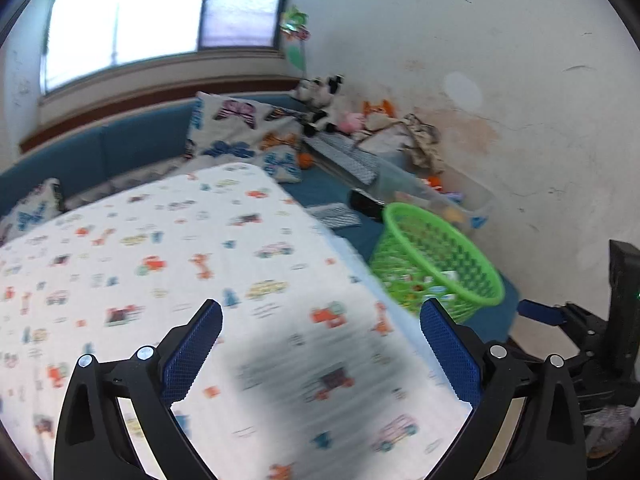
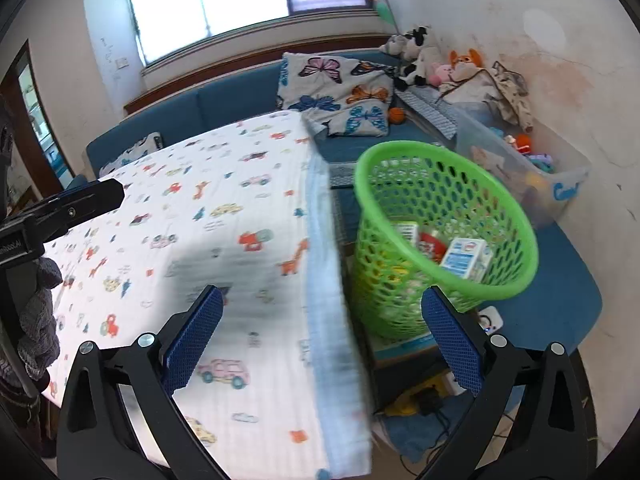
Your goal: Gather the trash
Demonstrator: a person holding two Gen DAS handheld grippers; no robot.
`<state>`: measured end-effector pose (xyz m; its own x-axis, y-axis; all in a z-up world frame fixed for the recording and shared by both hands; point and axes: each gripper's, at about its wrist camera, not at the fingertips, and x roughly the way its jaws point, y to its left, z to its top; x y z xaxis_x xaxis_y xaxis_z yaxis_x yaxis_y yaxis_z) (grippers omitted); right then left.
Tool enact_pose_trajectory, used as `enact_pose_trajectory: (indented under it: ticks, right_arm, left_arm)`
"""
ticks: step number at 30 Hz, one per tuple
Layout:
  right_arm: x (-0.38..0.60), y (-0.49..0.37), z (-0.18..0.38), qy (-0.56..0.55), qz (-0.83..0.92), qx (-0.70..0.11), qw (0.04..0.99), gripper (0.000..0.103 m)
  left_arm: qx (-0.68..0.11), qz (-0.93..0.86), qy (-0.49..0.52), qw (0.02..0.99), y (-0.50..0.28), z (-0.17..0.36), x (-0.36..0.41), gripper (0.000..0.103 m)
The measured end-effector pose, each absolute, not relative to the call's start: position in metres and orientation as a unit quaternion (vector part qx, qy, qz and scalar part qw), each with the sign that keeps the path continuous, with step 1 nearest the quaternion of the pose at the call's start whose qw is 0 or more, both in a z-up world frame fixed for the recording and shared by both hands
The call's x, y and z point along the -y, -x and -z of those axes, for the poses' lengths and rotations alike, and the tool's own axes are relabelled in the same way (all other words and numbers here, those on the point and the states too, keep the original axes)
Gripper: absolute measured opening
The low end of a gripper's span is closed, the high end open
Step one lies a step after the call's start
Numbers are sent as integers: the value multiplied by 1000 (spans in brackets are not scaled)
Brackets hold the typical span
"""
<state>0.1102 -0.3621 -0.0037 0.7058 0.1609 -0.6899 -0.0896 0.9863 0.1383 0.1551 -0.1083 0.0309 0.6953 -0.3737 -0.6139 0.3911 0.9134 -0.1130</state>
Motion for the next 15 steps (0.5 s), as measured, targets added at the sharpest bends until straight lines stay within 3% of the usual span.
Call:
enact_pose_trajectory:
  ticks: [15]
  right_arm:
    - [330,-96,-2,-55,-97,-359,927,98]
  left_arm:
    - [-313,158,-13,937,-112,-27,53,96]
